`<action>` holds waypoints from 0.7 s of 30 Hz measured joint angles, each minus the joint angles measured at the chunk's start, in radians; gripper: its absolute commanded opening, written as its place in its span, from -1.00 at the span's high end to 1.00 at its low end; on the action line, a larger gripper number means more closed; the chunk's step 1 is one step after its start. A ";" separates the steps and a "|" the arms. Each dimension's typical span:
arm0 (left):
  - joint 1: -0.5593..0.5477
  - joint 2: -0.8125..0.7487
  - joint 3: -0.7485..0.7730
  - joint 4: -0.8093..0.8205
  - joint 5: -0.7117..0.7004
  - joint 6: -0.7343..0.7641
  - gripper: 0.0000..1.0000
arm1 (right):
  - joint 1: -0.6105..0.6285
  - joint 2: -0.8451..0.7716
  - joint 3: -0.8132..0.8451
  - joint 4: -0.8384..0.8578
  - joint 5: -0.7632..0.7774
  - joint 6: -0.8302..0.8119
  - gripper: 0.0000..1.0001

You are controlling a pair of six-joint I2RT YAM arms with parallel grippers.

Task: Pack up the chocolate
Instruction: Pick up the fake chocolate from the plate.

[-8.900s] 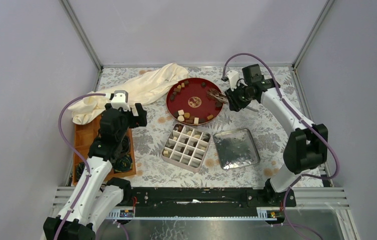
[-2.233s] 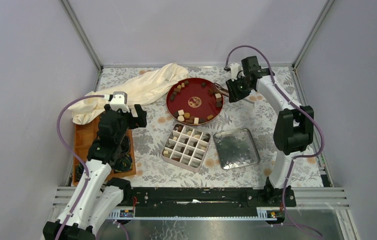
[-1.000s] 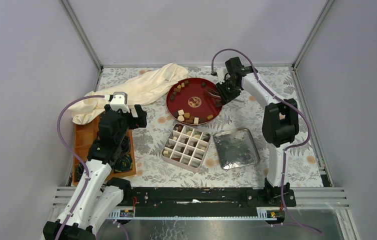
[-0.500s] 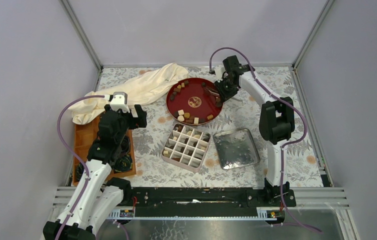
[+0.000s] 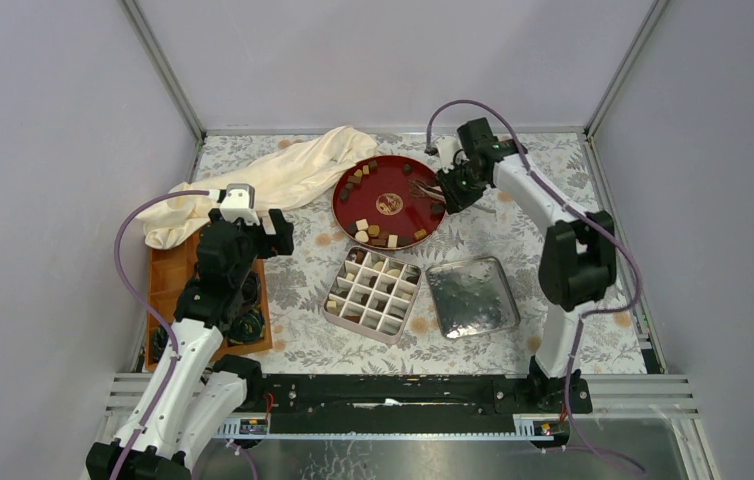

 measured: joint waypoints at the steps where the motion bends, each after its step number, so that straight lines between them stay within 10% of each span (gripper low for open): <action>1: 0.000 0.000 0.000 0.000 0.000 0.000 -0.97 | 0.000 -0.036 -0.026 0.002 -0.016 -0.006 1.00; 21: 0.000 0.000 0.000 0.000 0.018 0.001 -0.97 | 0.000 -0.702 -0.591 0.023 -0.663 -0.278 0.94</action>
